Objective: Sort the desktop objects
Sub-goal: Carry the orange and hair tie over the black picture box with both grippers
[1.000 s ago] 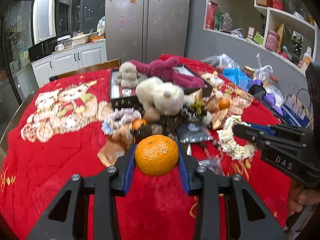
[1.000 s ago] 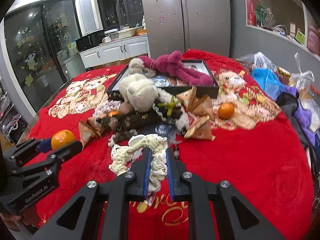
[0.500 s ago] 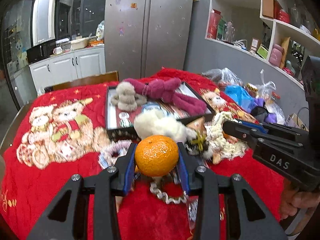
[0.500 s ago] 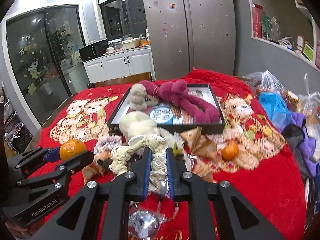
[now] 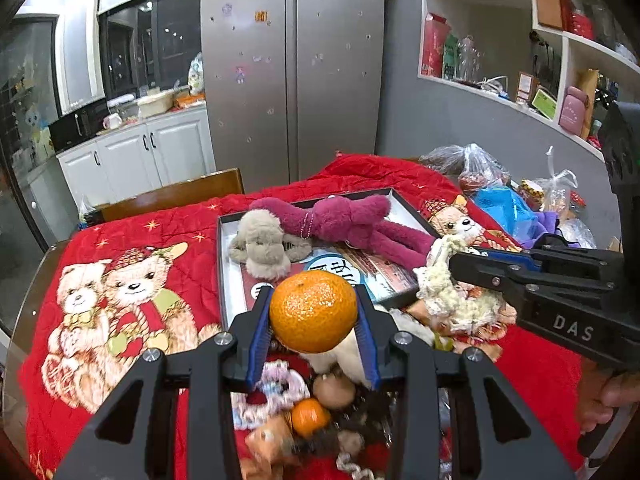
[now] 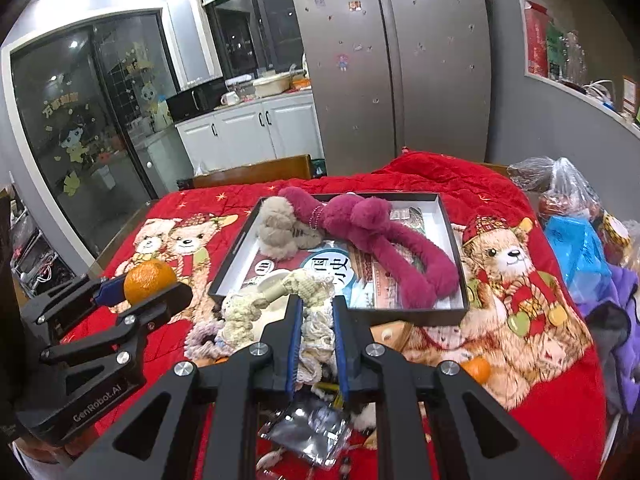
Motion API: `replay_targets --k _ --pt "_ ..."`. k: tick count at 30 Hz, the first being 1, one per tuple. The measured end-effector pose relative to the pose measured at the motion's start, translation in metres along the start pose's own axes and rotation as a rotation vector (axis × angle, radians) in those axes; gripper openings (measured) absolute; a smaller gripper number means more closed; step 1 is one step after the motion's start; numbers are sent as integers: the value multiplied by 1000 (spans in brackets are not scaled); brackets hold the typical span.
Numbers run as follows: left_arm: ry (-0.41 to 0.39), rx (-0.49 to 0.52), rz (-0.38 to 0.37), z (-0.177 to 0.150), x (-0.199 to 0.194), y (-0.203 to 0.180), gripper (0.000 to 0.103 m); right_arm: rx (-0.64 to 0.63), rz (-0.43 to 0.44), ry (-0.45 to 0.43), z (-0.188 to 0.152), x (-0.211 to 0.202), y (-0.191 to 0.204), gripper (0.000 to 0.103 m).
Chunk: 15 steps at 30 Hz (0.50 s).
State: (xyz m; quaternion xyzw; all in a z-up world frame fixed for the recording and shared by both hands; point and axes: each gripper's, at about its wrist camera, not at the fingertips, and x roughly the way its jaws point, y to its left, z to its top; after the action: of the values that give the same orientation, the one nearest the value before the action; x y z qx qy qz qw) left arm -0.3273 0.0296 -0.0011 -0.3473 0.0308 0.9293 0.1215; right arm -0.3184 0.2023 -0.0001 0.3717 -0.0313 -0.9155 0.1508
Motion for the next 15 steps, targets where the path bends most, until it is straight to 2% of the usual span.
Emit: replay_targets --k 5,8,11,15 --pt "56 -32 -35 19 48 21 39 14 -8 49 16 32 -15 15" --pt "82 -32 -16 29 79 33 39 8 -22 85 29 55 -24 15" --pt "113 -46 -51 36 107 40 39 1 -48 114 40 80 -30 15" --pt "143 -22 -33 39 140 40 39 -29 -75 156 54 115 -34 15"
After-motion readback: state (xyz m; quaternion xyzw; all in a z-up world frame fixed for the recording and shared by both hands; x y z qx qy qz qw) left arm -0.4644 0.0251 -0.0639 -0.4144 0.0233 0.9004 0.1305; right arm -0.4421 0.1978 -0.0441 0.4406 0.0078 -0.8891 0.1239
